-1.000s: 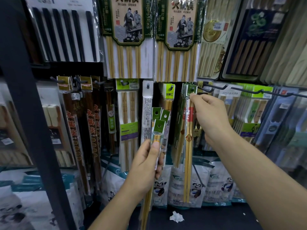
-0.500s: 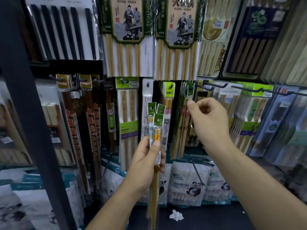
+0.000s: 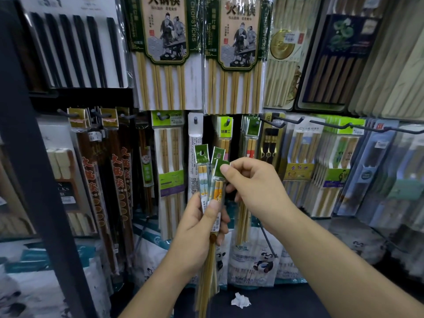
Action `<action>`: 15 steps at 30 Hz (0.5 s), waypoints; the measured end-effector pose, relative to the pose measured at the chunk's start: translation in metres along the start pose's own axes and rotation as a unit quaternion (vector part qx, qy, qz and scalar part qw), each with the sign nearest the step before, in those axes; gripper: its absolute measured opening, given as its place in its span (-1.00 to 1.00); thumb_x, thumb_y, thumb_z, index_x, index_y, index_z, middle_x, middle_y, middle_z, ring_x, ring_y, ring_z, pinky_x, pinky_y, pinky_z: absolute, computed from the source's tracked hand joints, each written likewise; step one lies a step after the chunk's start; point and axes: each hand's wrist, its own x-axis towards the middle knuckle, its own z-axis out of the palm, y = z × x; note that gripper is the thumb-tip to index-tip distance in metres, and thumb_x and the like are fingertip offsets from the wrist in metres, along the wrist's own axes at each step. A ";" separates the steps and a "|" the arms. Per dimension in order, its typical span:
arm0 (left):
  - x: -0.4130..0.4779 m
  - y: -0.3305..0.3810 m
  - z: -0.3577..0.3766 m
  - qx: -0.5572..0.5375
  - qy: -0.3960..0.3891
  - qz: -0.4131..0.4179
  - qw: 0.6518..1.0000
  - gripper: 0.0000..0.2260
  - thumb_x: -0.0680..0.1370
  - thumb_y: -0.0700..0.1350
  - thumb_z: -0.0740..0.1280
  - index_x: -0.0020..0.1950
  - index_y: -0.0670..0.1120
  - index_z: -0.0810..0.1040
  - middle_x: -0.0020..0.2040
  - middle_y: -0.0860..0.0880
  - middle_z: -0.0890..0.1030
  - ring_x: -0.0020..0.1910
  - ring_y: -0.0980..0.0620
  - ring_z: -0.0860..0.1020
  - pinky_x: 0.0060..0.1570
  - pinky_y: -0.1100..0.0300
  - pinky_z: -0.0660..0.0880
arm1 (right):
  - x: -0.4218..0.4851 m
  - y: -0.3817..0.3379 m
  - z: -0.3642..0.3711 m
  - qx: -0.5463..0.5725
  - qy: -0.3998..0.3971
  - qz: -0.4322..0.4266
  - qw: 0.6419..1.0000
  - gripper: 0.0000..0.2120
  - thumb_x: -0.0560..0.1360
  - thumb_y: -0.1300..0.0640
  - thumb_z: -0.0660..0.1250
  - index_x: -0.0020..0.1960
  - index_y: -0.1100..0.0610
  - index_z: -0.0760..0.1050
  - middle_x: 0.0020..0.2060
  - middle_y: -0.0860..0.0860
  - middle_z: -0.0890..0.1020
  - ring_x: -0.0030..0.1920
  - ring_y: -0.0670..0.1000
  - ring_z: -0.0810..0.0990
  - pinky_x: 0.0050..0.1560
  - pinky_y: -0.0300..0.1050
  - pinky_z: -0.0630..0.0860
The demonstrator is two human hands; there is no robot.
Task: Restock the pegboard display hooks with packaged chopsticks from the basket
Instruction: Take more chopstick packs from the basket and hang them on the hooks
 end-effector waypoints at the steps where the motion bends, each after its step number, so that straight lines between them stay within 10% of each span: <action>1: 0.000 0.000 0.000 -0.004 0.002 0.000 1.000 -0.85 0.62 0.05 0.27 0.10 0.05 0.57 -0.21 -0.04 0.60 -0.28 0.02 0.54 -0.41 0.20 0.46 | 0.000 0.000 0.000 0.022 -0.004 0.013 1.000 -0.86 0.58 0.07 0.42 -0.12 0.10 0.65 -0.36 -0.03 0.66 -0.40 -0.19 0.58 -0.37 -0.32 0.49; 9: -0.001 0.004 0.002 -0.047 0.018 -0.021 0.999 -0.71 0.64 0.12 0.27 0.14 -0.09 0.54 -0.20 -0.11 0.62 -0.34 -0.01 0.56 -0.43 0.16 0.51 | -0.005 0.001 0.001 0.055 -0.022 0.048 0.997 -0.89 0.59 0.15 0.41 -0.09 0.13 0.66 -0.29 0.04 0.67 -0.26 -0.08 0.63 -0.33 -0.27 0.52; 15: -0.002 0.002 0.000 -0.044 0.045 -0.048 0.997 -0.64 0.58 0.08 0.25 0.04 -0.24 0.51 -0.16 -0.21 0.66 -0.20 -0.12 0.67 -0.24 0.03 0.67 | 0.018 -0.023 -0.023 0.046 0.118 0.012 0.992 -0.79 0.64 0.12 0.32 -0.14 0.06 0.64 -0.38 -0.08 0.64 -0.38 -0.13 0.55 -0.39 -0.29 0.47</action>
